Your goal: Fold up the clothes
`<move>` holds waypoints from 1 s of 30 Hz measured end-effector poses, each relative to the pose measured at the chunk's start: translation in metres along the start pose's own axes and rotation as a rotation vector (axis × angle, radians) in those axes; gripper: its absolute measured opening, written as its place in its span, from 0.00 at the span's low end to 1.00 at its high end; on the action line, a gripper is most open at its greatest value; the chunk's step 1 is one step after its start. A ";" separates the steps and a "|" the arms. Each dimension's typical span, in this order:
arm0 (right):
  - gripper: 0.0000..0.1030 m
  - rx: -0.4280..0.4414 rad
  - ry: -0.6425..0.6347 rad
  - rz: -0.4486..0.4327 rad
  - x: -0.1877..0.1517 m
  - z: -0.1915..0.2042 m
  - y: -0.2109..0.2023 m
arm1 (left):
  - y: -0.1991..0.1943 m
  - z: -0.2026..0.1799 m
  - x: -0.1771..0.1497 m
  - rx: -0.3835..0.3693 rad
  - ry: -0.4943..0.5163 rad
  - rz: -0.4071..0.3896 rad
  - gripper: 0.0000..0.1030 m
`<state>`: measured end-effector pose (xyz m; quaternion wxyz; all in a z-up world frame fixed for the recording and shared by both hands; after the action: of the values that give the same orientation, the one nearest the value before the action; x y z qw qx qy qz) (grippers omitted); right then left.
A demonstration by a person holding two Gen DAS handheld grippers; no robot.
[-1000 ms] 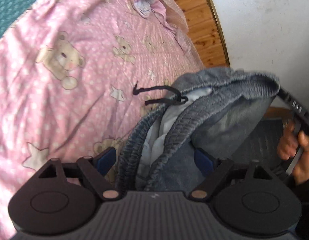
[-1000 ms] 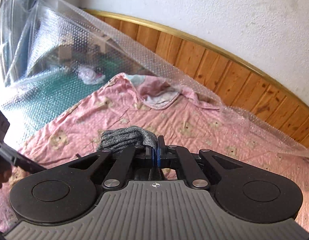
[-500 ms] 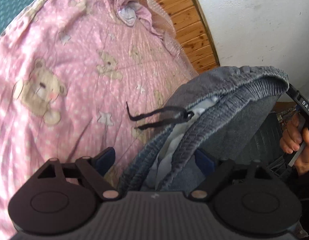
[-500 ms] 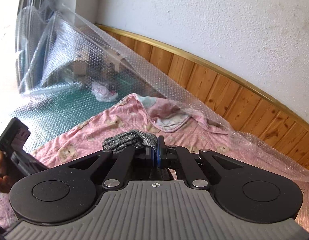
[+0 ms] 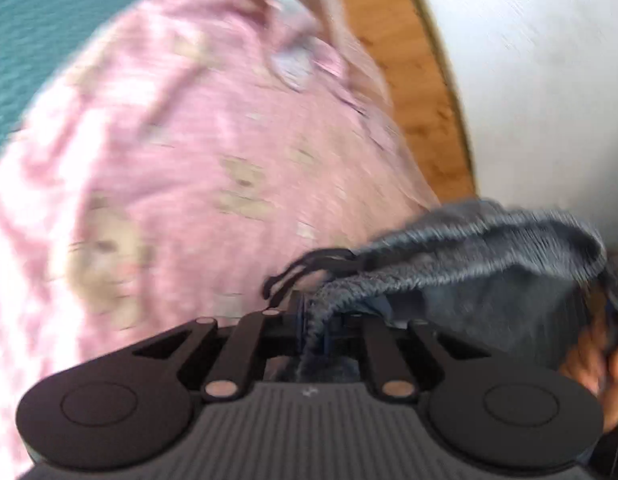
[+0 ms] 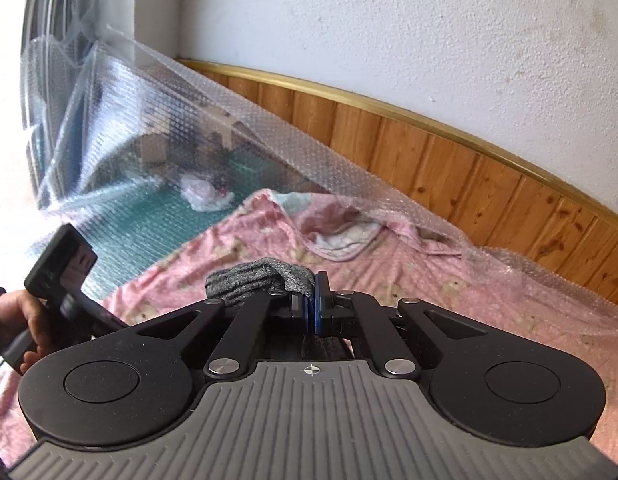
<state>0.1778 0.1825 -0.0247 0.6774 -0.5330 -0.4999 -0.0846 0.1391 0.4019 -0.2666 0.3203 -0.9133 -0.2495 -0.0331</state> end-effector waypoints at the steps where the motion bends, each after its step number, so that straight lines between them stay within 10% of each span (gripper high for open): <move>1: 0.00 0.027 0.011 -0.002 -0.003 0.010 0.001 | 0.004 0.012 -0.007 0.056 -0.030 0.023 0.12; 4: 0.00 0.096 -0.017 0.117 -0.043 0.061 0.036 | 0.008 0.032 -0.021 0.106 -0.101 0.033 0.11; 8: 0.00 0.054 -0.110 0.278 -0.105 0.093 0.072 | -0.028 0.027 -0.020 0.060 -0.039 -0.017 0.45; 10: 0.00 0.027 -0.075 0.302 -0.113 0.082 0.063 | -0.034 0.022 -0.023 0.027 0.006 0.002 0.46; 21: 0.00 -0.333 0.062 0.321 -0.110 -0.040 0.025 | -0.003 -0.027 -0.060 -0.137 0.242 0.102 0.60; 30: 0.00 -0.154 0.069 0.173 -0.020 -0.075 0.056 | 0.012 -0.045 -0.042 0.060 0.296 0.029 0.55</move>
<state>0.2482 0.1365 -0.0707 0.6561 -0.6213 -0.4203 -0.0824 0.1126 0.3481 -0.2470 0.3809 -0.8920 -0.1874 -0.1553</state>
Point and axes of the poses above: each gripper's, at about its wrist camera, not at the fingertips, and y roughly the way its jaws point, z to its left, x to its top, the point moved 6 cm from there along y, roughly the way its jaws point, and after that the axes turned 1 degree about y, right-handed, at the moved point
